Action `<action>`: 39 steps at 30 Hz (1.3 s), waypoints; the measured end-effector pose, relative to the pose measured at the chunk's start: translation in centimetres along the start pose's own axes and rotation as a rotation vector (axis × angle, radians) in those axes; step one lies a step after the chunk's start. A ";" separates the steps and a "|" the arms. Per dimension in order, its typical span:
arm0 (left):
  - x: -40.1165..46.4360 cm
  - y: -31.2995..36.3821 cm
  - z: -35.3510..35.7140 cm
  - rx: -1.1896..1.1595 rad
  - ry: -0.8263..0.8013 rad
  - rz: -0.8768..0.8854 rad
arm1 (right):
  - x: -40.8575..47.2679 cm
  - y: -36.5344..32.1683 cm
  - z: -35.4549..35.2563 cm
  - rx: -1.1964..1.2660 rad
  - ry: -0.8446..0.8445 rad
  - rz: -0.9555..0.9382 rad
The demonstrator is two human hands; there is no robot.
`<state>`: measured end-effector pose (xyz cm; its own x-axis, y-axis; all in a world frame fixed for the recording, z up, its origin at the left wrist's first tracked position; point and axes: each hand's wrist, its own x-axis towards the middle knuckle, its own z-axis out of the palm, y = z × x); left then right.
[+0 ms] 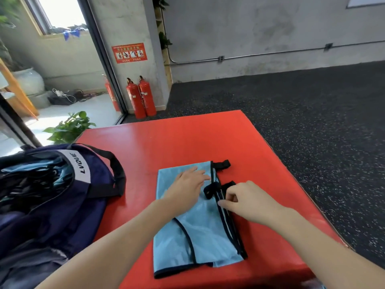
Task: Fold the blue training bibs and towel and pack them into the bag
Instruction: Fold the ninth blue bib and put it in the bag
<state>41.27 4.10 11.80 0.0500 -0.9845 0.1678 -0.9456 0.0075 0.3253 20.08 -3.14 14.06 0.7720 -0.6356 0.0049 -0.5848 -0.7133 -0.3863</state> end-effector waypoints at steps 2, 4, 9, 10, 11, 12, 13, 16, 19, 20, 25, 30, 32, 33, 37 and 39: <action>-3.2 -0.8 -0.5 0.004 0.053 -0.041 | -0.3 -1.6 0.9 0.043 0.044 -0.155; -6.0 -1.7 -0.8 0.002 0.097 -0.081 | -0.6 -3.2 2.6 -0.003 -0.047 -0.272; -11.1 -2.8 -0.3 0.070 -0.075 -0.227 | -0.7 -5.3 6.0 -0.195 -0.099 -0.308; -11.8 -3.0 0.1 0.119 -0.118 -0.238 | -0.7 -5.4 6.1 -0.210 -0.100 -0.273; -12.3 -3.0 0.4 0.159 -0.142 -0.242 | -0.9 -5.4 6.1 -0.240 -0.099 -0.226; -12.6 -3.2 0.7 0.189 -0.148 -0.247 | -1.0 -5.2 6.2 -0.280 -0.092 -0.176; -12.9 -3.2 0.9 0.207 -0.141 -0.250 | -0.9 -4.8 6.2 -0.320 -0.075 -0.125; -13.1 -3.4 1.4 0.229 -0.109 -0.261 | -0.9 -3.6 6.0 -0.400 -0.017 0.046; -13.1 -3.6 1.6 0.242 -0.088 -0.256 | -1.0 -3.0 5.8 -0.427 -0.005 0.139; -13.2 -3.6 1.6 0.248 -0.091 -0.255 | -1.2 -3.0 5.9 -0.426 0.000 0.162; -13.2 -3.3 1.3 0.218 -0.092 -0.269 | -1.6 -2.8 5.9 -0.443 0.010 0.257; -14.0 -3.1 0.9 0.209 -0.112 -0.293 | -1.4 -2.3 5.9 -0.431 -0.062 0.241; -14.4 -3.0 0.6 0.200 -0.123 -0.300 | -1.5 -2.2 5.4 -0.409 -0.065 0.226; -14.6 -2.9 0.4 0.198 -0.121 -0.295 | -1.4 -2.1 5.1 -0.378 -0.064 0.222; -15.9 -1.9 -0.4 0.147 -0.092 -0.248 | -1.8 -1.5 3.9 -0.208 -0.033 0.177; -16.7 -1.2 -0.6 0.068 -0.065 -0.226 | -2.8 -1.5 3.7 -0.176 0.010 0.091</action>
<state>41.74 20.64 9.23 0.2443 -0.9690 0.0368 -0.9322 -0.2242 0.2841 19.73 0.77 11.22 0.7116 -0.7025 -0.0130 -0.6876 -0.6925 -0.2182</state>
